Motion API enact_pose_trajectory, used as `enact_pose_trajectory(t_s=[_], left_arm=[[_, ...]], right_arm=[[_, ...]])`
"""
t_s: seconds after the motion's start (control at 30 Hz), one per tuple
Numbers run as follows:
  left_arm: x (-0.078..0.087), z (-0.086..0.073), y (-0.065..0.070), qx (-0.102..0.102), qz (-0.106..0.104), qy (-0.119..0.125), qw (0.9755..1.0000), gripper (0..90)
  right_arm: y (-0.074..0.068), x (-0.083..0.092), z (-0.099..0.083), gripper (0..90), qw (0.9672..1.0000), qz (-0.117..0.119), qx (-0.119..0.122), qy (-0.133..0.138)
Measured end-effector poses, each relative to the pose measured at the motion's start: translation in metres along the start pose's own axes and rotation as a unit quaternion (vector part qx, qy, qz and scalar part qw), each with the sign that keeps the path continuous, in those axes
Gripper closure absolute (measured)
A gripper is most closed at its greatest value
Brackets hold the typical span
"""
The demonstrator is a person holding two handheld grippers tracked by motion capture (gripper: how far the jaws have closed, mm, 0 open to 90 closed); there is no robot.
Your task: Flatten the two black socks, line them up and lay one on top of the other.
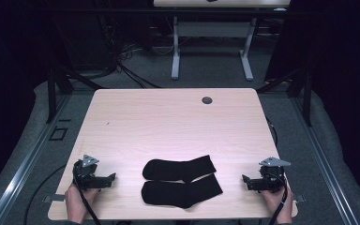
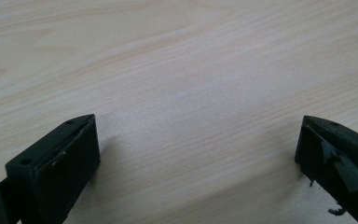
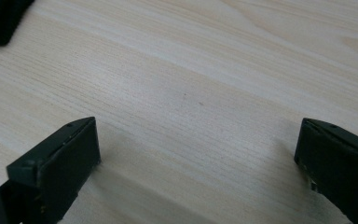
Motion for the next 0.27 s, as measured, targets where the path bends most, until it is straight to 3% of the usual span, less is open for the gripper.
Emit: enact_pose_trajectory(t_s=[0.03, 0.27], left_arm=[[-0.0003, -0.0015, -0.0002, 0.005, 0.003, 0.009, 0.9999, 0.0], [-0.0005, -0.0017, 0.0008, 0.012, 0.011, 0.012, 0.9998, 0.0]], right_arm=[[-0.0003, 0.0005, -0.0007, 0.0, 1.0, -0.001, 0.0, 0.001], [-0.0007, 0.0016, -0.0021, 0.2, 1.0, -0.005, 0.001, 0.004]])
Point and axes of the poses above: each handheld gripper's, and its own axes: x roughly backward along the jaws, z roughly out of its top, y roughly to its right, the point moved 2 cm from there along -x, roughly forward along the jaws, and after that the axes turned 2 degrees about -z, right-handed, at the moved point
